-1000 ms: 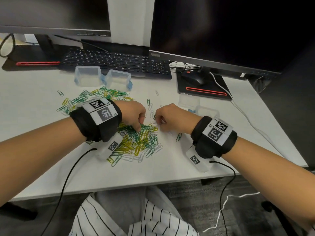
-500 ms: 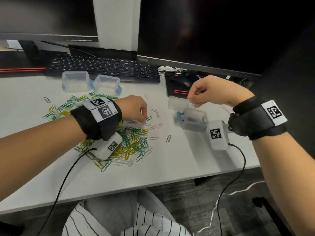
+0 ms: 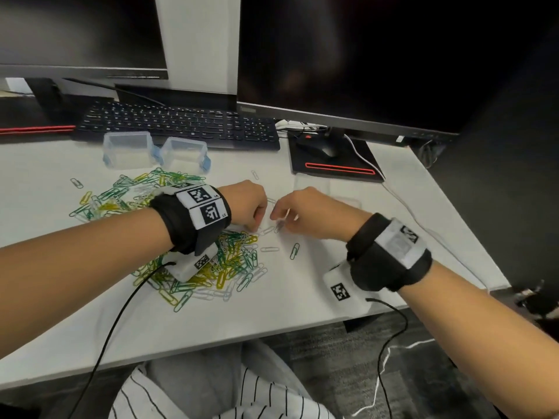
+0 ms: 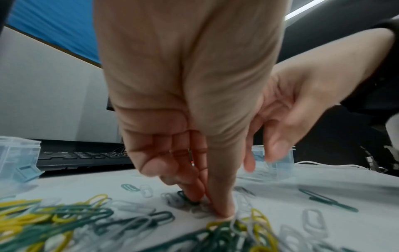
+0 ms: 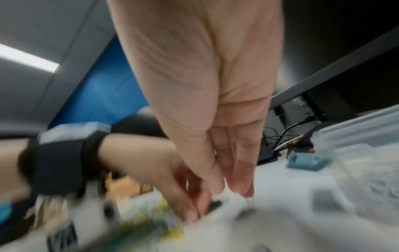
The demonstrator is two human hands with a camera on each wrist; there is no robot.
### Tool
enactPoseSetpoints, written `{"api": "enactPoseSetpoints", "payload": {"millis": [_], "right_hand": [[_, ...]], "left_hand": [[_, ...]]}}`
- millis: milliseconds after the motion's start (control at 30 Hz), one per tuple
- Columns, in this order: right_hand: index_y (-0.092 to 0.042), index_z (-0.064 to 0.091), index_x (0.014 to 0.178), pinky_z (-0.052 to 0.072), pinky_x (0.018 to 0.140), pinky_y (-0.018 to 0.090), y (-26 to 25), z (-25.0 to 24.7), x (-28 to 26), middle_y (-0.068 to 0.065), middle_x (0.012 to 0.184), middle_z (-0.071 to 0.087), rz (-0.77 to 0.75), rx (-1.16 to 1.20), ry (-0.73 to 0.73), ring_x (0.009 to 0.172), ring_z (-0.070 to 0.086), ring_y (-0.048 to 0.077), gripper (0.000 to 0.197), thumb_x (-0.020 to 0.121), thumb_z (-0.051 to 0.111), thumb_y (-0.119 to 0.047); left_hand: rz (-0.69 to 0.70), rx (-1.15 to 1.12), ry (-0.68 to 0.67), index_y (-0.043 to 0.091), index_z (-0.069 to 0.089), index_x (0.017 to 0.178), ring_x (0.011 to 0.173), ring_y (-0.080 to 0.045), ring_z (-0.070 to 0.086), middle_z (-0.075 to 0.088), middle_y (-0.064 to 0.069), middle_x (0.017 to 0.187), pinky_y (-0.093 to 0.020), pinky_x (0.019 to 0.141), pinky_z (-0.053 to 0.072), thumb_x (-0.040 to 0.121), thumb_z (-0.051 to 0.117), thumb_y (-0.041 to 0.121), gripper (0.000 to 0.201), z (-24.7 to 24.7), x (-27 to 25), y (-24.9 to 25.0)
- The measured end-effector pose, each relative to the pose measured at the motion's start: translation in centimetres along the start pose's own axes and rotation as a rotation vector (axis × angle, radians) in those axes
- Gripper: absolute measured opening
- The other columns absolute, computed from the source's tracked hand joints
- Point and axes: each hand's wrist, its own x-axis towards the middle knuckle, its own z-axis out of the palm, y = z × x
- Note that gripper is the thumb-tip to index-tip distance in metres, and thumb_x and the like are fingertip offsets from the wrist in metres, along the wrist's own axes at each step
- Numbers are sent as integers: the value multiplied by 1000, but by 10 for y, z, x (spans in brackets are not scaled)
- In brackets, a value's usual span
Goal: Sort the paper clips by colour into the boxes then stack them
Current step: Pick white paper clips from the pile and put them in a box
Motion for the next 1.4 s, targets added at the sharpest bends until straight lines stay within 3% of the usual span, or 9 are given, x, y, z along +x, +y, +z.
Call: {"api": "enactPoseSetpoints", "payload": {"millis": [200,467,600,700,900,1067,1133,1267,1400], "right_hand": [[-1,65,92,46,68,30,1,22,27,12,96,66,76,-155,-63,88,61,27,16,89,54,-12],[-11,63,86,41,52,15,22,8,30,-2,78,58,135,41,-61,60,52,12,3,85,61,-12],[-2,66,87,42,53,22,34,2,42,8,66,59,371,598,111,53,51,17,15,93,53,-7],[-2,59,75,33,50,27,29,0,52,8,57,47,473,678,57,51,42,21,17,90,57,-8],[2,59,110,37,69,27,10,4,59,9,91,50,374,32,-28,85,51,26,31,95,57,-25],[-7,54,84,32,52,25,11,3,60,8,80,50,255,-76,-67,78,47,24,21,95,55,-26],[-8,53,71,34,51,21,20,3,60,6,71,52,238,115,-23,70,48,22,28,94,55,-23],[-8,53,90,34,43,16,29,-6,65,2,67,47,247,1507,68,53,37,10,11,96,44,-4],[-4,52,102,41,41,20,30,-13,74,7,73,49,363,1865,-48,54,45,12,18,97,37,-12]], "left_hand": [[-13,-36,17,12,65,75,69,-13,53,63,3,74,-21,56,41,79,65,12,4,-8,-5,-6],[-310,-1100,-15,4,52,90,49,-12,38,41,-6,66,-19,42,31,95,35,1,18,-21,-6,0],[-261,-447,-183,10,64,79,58,-19,45,49,-2,64,-24,53,35,91,54,43,36,-11,2,11],[-172,-64,-144,16,58,70,86,-24,61,64,-3,84,-29,73,48,79,73,39,29,-3,7,23],[-132,-8,-108,4,70,95,93,-25,65,70,-8,95,-31,81,53,76,78,25,29,-1,8,24],[-178,-426,33,12,64,78,74,-16,54,61,-3,82,-23,62,44,82,72,18,11,-25,1,-7],[-209,-853,100,6,59,96,67,-13,45,53,-9,81,-21,55,38,89,62,6,7,-33,-3,-19],[-421,-1585,34,4,46,108,57,-13,37,39,-4,67,-22,53,31,96,32,2,18,-32,-4,-37],[-527,-1172,39,6,52,80,42,-11,27,31,1,53,-17,39,22,97,43,27,28,-25,8,-37]]}}
